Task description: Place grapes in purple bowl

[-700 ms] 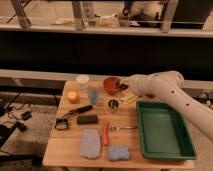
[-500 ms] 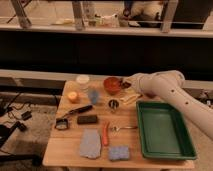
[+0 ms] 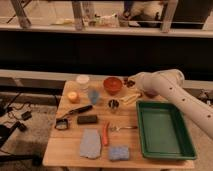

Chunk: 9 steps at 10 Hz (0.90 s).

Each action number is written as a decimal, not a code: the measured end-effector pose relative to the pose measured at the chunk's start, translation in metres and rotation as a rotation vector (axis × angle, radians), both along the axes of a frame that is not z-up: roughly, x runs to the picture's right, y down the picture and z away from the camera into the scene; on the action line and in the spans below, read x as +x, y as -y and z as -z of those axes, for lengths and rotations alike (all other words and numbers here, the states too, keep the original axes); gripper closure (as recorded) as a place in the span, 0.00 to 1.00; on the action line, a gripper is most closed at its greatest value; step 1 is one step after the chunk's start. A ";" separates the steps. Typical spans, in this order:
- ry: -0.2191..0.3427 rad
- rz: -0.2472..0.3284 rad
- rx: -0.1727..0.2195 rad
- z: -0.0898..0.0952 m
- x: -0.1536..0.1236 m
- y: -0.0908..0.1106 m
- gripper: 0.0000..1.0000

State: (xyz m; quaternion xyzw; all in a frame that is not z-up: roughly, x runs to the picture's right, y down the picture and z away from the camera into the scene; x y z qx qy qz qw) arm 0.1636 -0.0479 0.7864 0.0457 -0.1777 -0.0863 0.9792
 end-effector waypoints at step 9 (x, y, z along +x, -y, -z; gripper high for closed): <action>-0.045 -0.018 0.000 -0.017 0.028 0.011 0.94</action>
